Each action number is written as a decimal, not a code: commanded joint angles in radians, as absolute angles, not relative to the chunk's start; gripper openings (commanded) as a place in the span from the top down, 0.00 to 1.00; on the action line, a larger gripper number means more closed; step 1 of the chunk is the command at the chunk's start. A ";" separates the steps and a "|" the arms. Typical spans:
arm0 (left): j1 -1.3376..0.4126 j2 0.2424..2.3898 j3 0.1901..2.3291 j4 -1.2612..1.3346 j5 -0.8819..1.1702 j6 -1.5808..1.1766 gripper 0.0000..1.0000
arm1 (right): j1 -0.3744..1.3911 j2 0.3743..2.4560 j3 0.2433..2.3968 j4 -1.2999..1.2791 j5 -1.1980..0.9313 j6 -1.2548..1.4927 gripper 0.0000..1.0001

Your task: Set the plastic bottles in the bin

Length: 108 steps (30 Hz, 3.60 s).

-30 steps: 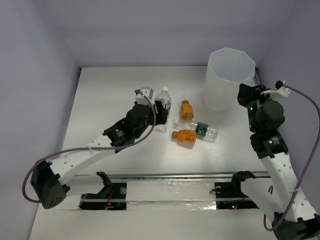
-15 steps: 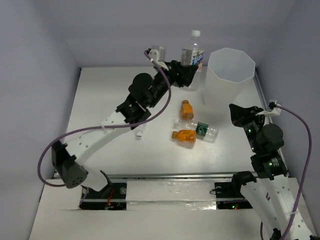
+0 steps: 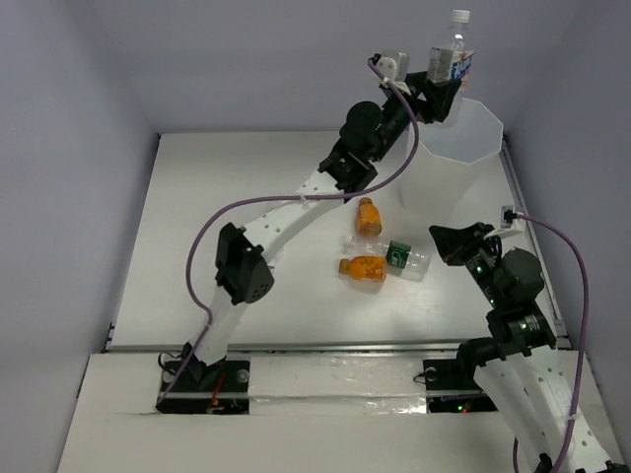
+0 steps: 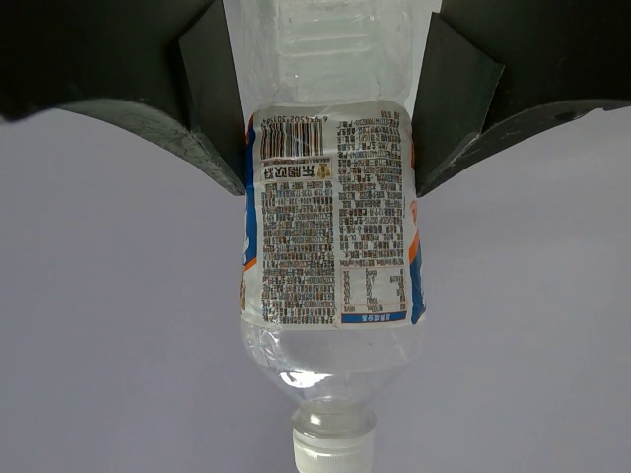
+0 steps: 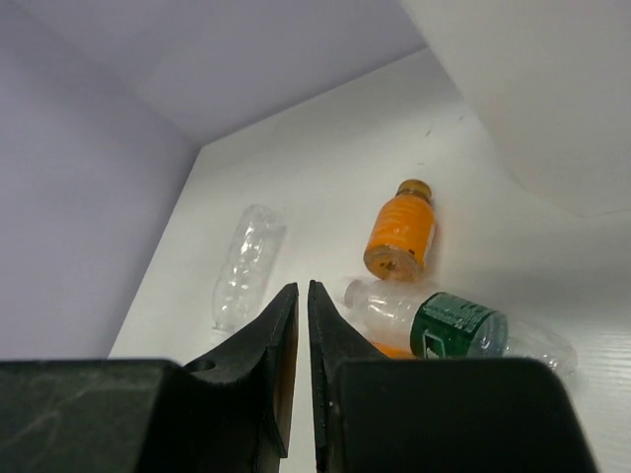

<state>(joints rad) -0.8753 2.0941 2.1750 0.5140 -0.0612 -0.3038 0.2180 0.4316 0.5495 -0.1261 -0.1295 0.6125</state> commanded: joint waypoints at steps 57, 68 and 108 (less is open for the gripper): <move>-0.839 0.703 0.799 0.358 -0.470 -0.468 0.77 | 0.854 1.593 1.144 0.118 0.169 0.609 0.15; -0.839 0.460 0.692 0.083 -0.420 -0.532 0.53 | 0.854 2.097 1.690 -0.181 0.201 0.629 0.00; -0.848 0.952 0.638 0.374 -0.161 -0.577 0.22 | 0.341 1.405 1.739 -0.192 0.636 0.174 0.58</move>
<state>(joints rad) -0.8448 0.8845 0.5976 0.2668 -0.1749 -0.5739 0.4141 1.3773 1.6985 -0.1837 0.5606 0.2703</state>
